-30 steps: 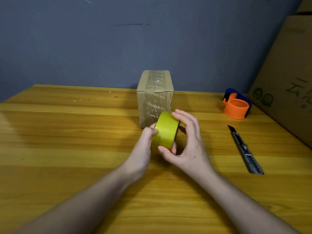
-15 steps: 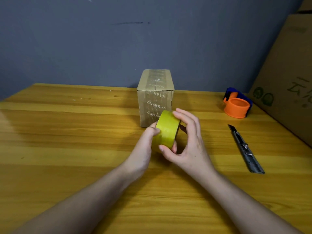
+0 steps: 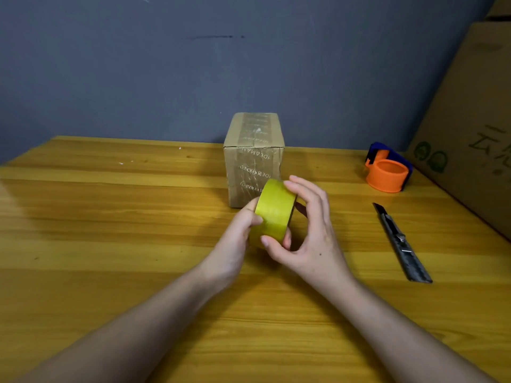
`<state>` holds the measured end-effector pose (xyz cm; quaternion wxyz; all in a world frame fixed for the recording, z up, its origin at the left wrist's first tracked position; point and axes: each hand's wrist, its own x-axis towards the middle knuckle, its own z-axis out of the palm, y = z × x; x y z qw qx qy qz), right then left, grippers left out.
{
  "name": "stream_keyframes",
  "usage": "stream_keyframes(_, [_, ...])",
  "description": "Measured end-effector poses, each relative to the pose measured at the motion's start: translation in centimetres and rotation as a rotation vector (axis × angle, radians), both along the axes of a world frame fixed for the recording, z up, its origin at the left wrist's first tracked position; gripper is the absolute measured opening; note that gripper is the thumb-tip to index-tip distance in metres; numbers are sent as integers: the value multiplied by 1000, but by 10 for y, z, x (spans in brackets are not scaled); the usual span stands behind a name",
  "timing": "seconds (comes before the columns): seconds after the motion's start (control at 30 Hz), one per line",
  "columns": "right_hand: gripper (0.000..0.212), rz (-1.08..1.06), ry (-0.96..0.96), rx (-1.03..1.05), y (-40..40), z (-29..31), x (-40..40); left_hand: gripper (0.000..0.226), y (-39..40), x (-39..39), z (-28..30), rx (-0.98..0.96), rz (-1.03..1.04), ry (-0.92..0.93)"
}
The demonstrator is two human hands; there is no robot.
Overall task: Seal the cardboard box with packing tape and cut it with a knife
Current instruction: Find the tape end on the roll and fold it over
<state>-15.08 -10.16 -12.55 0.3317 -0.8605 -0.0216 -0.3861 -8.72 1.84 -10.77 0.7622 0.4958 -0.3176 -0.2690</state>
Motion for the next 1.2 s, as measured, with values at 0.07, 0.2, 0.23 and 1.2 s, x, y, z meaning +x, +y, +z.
stream_keyframes(0.07, [78,-2,-2,3,0,-1,1,29,0,-1,1,21,18,2])
stream_keyframes(0.2, [79,3,6,-1,0,-1,1,33,-1,-2,2,17,23,8])
stream_keyframes(0.23, [79,1,7,-3,0,-1,0,32,-1,-2,1,15,19,1])
stream_keyframes(1.2, [80,-5,3,6,-1,-1,1,37,0,5,-6,31,-15,-16])
